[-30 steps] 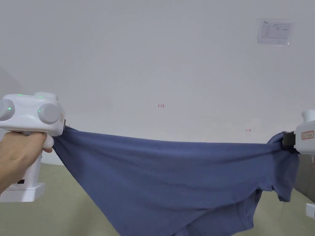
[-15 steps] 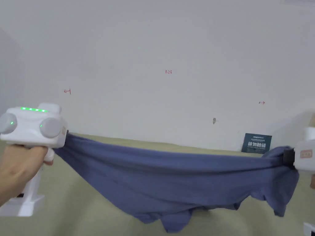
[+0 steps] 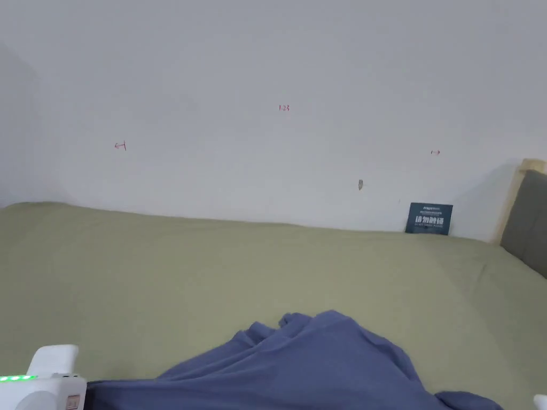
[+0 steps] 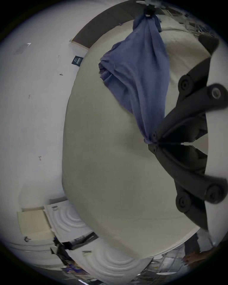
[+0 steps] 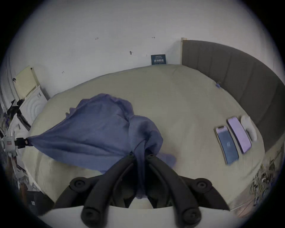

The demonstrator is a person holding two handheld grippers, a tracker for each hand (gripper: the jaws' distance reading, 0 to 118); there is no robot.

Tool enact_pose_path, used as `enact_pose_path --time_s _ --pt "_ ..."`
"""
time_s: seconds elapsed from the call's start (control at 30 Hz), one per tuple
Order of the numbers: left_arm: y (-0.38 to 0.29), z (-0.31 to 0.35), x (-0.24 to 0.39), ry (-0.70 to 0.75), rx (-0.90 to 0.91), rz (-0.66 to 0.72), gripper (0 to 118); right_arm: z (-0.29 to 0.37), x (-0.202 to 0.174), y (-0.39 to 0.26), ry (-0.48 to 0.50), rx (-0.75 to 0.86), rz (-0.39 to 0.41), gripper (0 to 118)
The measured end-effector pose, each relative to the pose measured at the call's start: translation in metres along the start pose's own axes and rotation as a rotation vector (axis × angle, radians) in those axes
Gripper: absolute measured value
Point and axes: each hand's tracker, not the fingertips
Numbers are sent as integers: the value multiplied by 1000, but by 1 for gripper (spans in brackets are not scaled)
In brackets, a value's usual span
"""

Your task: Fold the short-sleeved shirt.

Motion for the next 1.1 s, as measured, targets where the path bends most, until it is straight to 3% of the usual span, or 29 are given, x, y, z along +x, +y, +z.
enact_pose_path --time_s 0.3,0.47,0.5,0.53,0.57,0.6,0.63,0.67,0.87,0.93,0.97,1.0,1.03,1.07,1.1 --pt "-71 38 -21 7 -18 -20 0 52 14 -67 -2 -26 -42 8" --pt "-89 22 -24 -18 -83 24 0 38 12 -73 -16 -59 -42 9" --pt "-91 18 -25 -17 -89 28 0 36 12 -74 -19 -61 -45 13" --pt "-96 16 -25 -25 -92 32 0 33 13 -74 -20 -64 -45 40" --pt "-98 15 -26 -38 -85 47 13 31 15 -75 -42 -59 -45 68" --pt "-99 15 -28 -84 -64 66 45 32 16 -75 -45 -57 -46 72" --pt "-100 16 -29 -102 -45 78 88 35 17 -76 -40 -49 -46 72" --pt "-102 19 -30 -103 -43 94 118 37 16 -75 -30 -30 -51 72" --pt "-102 55 -19 -73 39 58 118 45 1 -69 -62 26 37 72" --pt "-102 80 -14 -35 114 40 108 63 -13 -69 -87 131 61 70" --pt "-103 93 -12 -30 154 31 78 75 -27 -70 -70 174 82 67" --pt "-104 105 -9 -11 186 26 45 85 -38 -70 -68 205 110 51" --pt "-105 113 -8 -3 201 17 7 94 -48 -72 -75 253 142 8" --pt "-107 121 -11 1 244 27 0 105 -58 -76 -117 373 148 1" --pt "-108 130 -10 9 270 16 0 117 -71 -77 -79 335 170 1"
